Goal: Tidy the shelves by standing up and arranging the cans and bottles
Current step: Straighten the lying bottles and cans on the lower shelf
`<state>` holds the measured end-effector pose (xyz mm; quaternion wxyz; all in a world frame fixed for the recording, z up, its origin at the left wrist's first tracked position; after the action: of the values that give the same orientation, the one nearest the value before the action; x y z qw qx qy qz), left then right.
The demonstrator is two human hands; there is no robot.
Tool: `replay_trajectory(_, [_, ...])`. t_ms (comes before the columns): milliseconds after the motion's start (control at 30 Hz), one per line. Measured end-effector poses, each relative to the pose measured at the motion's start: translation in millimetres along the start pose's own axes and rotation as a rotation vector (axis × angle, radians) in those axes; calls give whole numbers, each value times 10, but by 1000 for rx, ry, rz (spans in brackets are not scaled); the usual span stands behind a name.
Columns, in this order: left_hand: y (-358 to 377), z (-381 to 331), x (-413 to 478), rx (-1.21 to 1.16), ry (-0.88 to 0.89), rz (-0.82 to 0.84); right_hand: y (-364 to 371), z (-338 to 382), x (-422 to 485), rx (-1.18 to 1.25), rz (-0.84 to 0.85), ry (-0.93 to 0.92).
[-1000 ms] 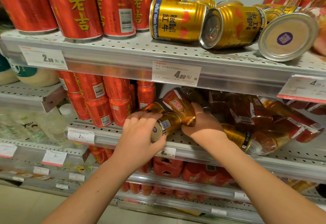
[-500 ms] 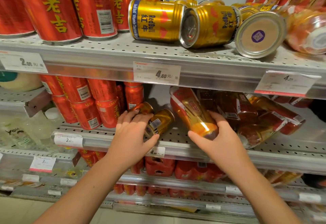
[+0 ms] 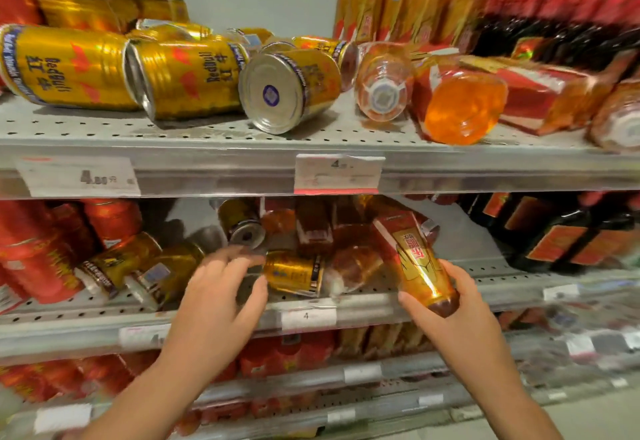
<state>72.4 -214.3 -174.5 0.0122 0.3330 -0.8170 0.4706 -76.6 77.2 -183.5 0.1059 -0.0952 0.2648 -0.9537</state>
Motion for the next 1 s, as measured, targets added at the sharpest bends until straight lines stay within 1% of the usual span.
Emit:
replay_trajectory(100, [299, -444, 20, -9, 69, 29, -337, -311, 224, -61, -19, 11])
replay_trajectory(200, [567, -809, 62, -8, 89, 47, -621, -556, 496, -104, -15, 4])
replay_trajectory(267, [729, -1050, 107, -5, 99, 29, -796, -677, 704, -123, -3, -11])
replay_trajectory(367, [972, -1363, 219, 30, 66, 20, -1008, -802, 1009, -165, 47, -53])
replay_trajectory(433, [1160, -1517, 310, 149, 13, 66, -1111, -891, 1163, -212, 87, -70])
replay_trajectory(533, [1409, -1629, 397, 312, -58, 172, -1150, -1036, 1342, -297, 159, -79])
replay_trajectory(600, [1497, -1653, 421, 341, -90, 205, -1135, -1118, 1438, -345, 198, -62])
replay_trajectory(733, [1537, -1650, 441, 376, -116, 216, -1087, -1179, 1601, -431, 259, -12])
replay_trajectory(900, [1532, -1740, 642, 384, -52, 241, -991, -1133, 1762, -489, 331, 8])
replay_trajectory(1000, [1583, -1877, 903, 309, 7, 250, -911, -1088, 1840, -458, 337, -5])
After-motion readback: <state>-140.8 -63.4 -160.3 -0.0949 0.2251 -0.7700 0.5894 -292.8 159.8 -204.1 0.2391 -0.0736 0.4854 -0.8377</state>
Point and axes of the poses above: each hand's wrist, its own x-axis towards the middle knuckle, its own y-axis out of the palm, z = x × y, the point moved 6 cm from there along x, towards the middle knuckle, and after that the axes turned 5 degrees about -y, right-handed, at the moved point
